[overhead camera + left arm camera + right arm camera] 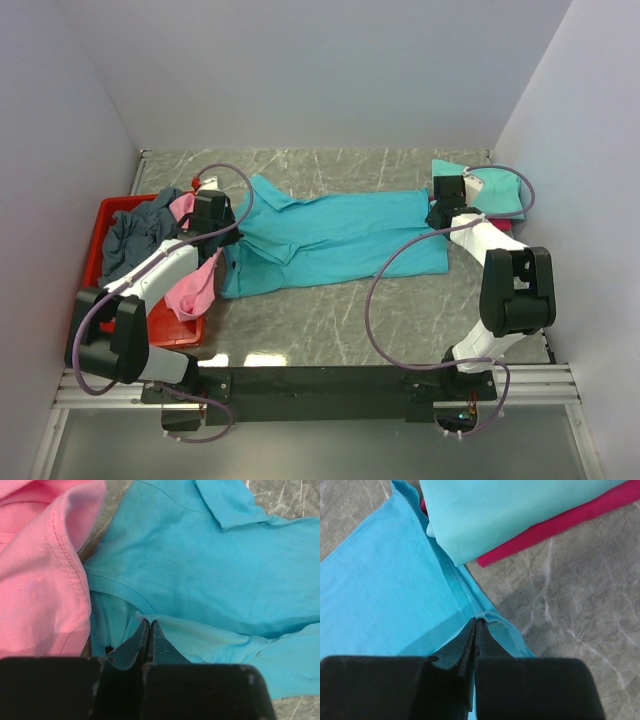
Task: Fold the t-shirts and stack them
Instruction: Fold the tshirt
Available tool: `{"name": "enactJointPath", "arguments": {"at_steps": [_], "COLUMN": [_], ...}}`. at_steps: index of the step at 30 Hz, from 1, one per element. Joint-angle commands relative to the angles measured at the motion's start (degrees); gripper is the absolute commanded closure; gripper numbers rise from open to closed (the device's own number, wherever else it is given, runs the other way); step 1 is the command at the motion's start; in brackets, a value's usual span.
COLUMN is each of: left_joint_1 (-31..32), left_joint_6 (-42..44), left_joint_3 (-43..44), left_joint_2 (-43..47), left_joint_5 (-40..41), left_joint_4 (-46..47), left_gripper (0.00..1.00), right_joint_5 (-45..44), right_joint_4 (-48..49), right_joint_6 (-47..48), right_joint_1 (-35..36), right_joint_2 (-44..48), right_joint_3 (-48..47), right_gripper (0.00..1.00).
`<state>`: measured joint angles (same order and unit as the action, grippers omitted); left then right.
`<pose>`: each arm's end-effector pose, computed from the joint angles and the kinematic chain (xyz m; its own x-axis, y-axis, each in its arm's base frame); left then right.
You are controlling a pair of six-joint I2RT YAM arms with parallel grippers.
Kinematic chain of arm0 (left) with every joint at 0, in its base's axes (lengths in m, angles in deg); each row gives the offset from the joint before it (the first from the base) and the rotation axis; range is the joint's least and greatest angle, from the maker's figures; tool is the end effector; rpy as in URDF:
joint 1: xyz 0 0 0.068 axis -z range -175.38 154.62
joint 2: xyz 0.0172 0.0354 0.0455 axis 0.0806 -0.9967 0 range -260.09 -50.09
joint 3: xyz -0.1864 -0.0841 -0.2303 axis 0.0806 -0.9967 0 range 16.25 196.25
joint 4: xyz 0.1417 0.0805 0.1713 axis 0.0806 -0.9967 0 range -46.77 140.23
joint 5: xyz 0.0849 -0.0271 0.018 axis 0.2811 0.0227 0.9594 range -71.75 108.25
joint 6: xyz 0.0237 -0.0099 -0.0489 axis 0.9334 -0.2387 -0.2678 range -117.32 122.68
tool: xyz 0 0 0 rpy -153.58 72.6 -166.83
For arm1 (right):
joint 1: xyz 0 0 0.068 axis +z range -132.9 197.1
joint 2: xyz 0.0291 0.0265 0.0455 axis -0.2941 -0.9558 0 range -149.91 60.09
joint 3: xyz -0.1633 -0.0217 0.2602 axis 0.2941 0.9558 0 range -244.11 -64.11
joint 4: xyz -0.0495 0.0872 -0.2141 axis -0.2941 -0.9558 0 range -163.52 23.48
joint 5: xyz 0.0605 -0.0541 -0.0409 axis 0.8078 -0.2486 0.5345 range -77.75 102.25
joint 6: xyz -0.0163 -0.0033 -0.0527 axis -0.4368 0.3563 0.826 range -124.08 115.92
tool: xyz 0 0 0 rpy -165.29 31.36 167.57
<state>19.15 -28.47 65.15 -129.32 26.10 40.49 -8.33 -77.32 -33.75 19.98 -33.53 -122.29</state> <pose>0.2603 -0.0621 0.2785 -0.6093 -0.3715 -0.7005 -0.1964 0.9266 -0.3206 0.3271 0.0032 0.2566 -0.5300 0.4373 -0.7265 0.5272 0.8410 0.1217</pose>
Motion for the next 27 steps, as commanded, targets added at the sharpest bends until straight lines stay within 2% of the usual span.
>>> {"name": "enactJointPath", "arguments": {"at_steps": [1, 6, 8, 9, 10, 11, 12, 13, 14, 17, 20, 22, 23, 27], "left_joint_1": [-0.4, -0.4, -0.4, -0.4, -0.4, -0.4, -0.4, -0.4, -0.3, 0.8, 4.2, 7.3, 8.3, 12.5], "left_joint_6": [-0.5, 0.0, 0.2, 0.2, 0.2, 0.1, 0.3, 0.4, 0.3, -0.6, -1.2, -2.1, -2.4, -5.2], "left_joint_3": [0.2, 2.0, 3.3, 3.7, 4.0, 4.5, 4.7, 4.7, 4.5, 2.2, -1.1, -2.8, -4.3, -8.2], "left_joint_2": [0.7, -1.5, -2.3, -3.1, -3.3, -3.5, -3.6, -3.5, -3.3, -1.7, 0.9, 3.0, 3.7, 9.8], "left_joint_5": [-0.6, -2.1, -3.2, -3.5, -4.2, -4.3, -4.3, -4.7, -5.0, -4.7, -1.8, 0.0, 0.5, 3.1], "left_joint_4": [1.7, 2.3, 2.6, 2.7, 3.0, 3.1, 3.2, 3.6, 3.7, 3.9, 2.6, 1.8, 1.5, -1.4], "left_gripper": [1.00, 0.99, 0.90, 0.71, 0.60, 0.48, 0.27, 0.13, 0.01, 0.01, 0.01, 0.01, 0.01, 0.01], "right_joint_5": [-1.8, -1.5, -1.0, -0.8, -0.6, -0.5, -0.5, -0.1, 0.4, -0.3, -1.0, 1.1, 2.6, 5.4], "right_joint_4": [0.0, -0.3, -0.9, -1.4, -2.4, -2.8, -3.1, -3.9, -4.5, -7.1, -7.2, -6.3, -6.2, -7.4], "right_joint_6": [0.8, 1.3, 1.8, 2.0, 2.2, 2.2, 2.2, 2.7, 2.9, 3.3, 2.5, 2.2, 2.2, 1.4], "right_joint_1": [-0.7, -0.6, -0.7, -0.6, -0.7, -0.7, -0.8, -0.9, -0.9, -1.0, -2.0, -2.6, -5.1, -7.3], "right_joint_2": [0.4, 0.0, -0.2, -0.4, -0.4, -0.3, -0.3, -0.2, -0.1, 1.1, 3.7, 4.9, 5.1, 5.3], "right_joint_3": [-1.8, -2.0, -2.4, -3.1, -3.4, -3.7, -3.9, -4.0, -4.1, -2.4, 1.2, 5.0, 6.6, 8.5], "right_gripper": [1.00, 1.00, 0.98, 0.90, 0.81, 0.68, 0.63, 0.53, 0.48, 0.39, 0.38, 0.38, 0.38, 0.38]}}
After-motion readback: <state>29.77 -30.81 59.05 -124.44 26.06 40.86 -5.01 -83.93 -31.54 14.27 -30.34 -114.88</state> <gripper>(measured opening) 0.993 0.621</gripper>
